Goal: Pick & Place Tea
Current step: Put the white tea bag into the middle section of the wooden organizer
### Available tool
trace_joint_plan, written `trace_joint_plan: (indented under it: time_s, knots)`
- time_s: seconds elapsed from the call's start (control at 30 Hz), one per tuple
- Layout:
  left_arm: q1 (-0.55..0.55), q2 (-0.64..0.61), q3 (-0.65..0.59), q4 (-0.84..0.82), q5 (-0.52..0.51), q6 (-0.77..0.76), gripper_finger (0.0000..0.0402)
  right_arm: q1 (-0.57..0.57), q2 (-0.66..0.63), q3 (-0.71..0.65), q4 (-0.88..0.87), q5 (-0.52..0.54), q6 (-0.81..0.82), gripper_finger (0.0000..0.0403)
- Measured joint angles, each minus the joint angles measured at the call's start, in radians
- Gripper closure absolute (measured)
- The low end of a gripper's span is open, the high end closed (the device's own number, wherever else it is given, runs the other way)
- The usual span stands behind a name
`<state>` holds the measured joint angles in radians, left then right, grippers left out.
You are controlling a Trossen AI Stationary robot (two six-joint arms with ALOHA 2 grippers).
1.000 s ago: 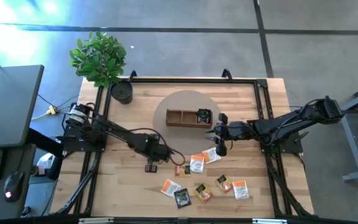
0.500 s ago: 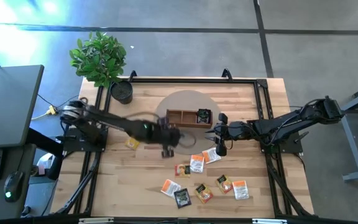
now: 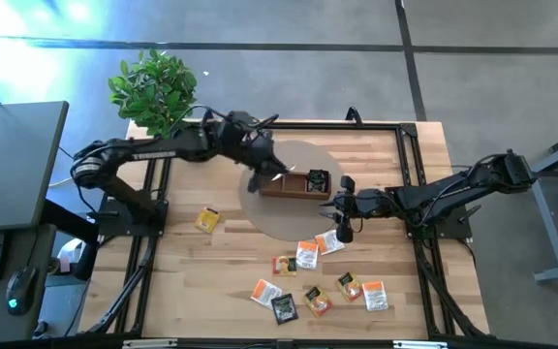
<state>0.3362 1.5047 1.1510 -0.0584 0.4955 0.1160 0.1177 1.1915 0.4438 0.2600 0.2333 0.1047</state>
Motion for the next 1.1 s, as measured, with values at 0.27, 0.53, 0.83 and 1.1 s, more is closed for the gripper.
trace_joint_plan:
  time_s: [0.27,0.53,0.83,1.1]
  knots:
    - [0.010,0.174,-0.069,0.237,-0.018,-0.060,0.0401,0.000,0.000,0.000,0.000,0.000,-0.001,0.0284]
    - [0.004,0.245,-0.058,0.254,-0.253,-0.144,0.0401,0.000,0.000,0.000,0.000,0.000,0.000,0.0284]
    - [-0.079,0.245,-0.058,0.242,-0.403,-0.223,0.0401,0.000,0.000,0.000,0.000,0.000,-0.001,0.0284]
    - [-0.149,0.267,-0.057,0.246,-0.750,-0.370,0.0401,0.000,0.000,0.000,0.001,0.000,-0.001,0.0284]
